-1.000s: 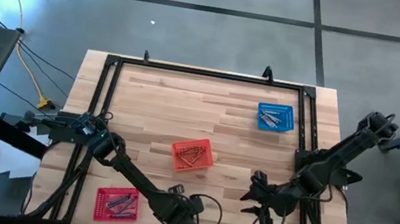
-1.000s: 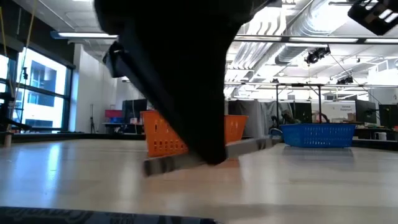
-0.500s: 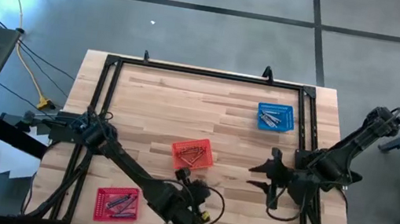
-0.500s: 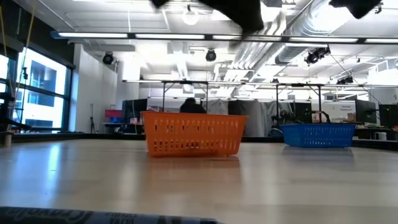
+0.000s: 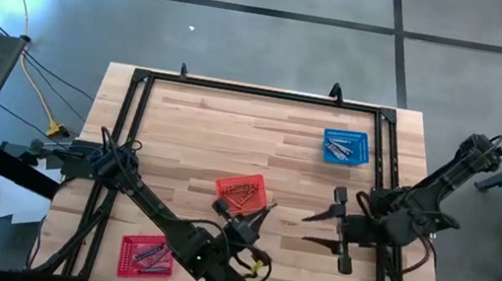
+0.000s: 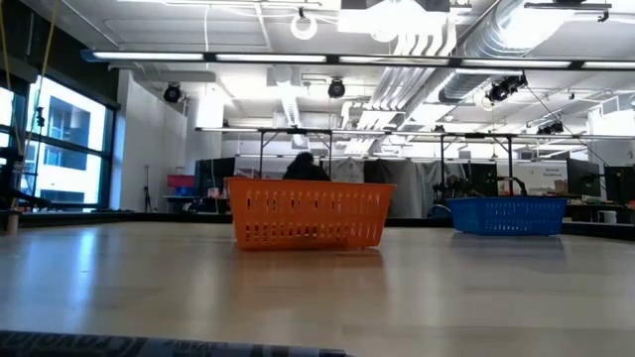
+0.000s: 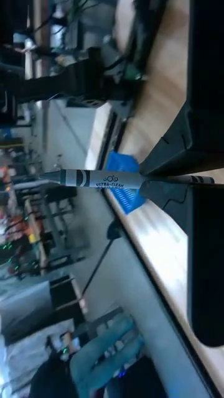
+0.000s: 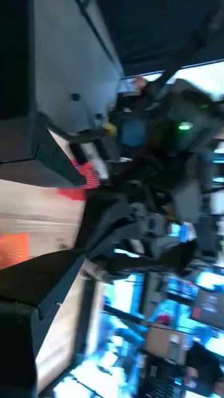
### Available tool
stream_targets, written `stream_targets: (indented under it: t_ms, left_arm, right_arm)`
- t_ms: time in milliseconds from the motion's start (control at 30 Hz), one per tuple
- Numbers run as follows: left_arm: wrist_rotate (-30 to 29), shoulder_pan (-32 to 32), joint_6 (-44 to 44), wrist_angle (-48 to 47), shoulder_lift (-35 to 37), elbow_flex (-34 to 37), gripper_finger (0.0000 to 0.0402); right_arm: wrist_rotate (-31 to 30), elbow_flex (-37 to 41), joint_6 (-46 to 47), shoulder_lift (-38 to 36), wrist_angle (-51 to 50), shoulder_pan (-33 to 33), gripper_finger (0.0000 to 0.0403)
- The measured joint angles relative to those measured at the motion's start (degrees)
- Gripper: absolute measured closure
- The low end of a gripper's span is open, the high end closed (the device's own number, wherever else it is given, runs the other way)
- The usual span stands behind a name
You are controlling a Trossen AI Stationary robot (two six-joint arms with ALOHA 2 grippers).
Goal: Sort crayons
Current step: Put the gray crayon into the blue bin
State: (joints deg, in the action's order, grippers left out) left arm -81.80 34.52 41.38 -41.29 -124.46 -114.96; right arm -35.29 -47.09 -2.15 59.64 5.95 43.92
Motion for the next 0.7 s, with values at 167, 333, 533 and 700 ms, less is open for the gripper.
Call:
stream_targets:
  t_ms: [167,333,533,700]
  left_arm:
    - [-5.77,0.0,-4.31,6.16,0.0,0.0,0.0401]
    - [-7.17,0.0,-10.3,14.58,0.0,0.0,0.0401]
    - [-0.86,0.13,-19.61,26.52,-0.01,0.0,0.0401]
    - [0.95,0.82,-29.64,36.48,-1.27,-0.04,0.0401]
  right_arm:
    - [0.22,0.0,-1.77,0.0,3.08,-0.74,0.0234]
    - [1.61,0.0,-1.9,1.23,6.18,-2.63,0.0234]
    - [6.59,0.0,-1.81,3.67,8.97,-5.5,0.0234]
    - [6.61,0.0,-1.26,4.07,8.84,-6.99,0.0234]
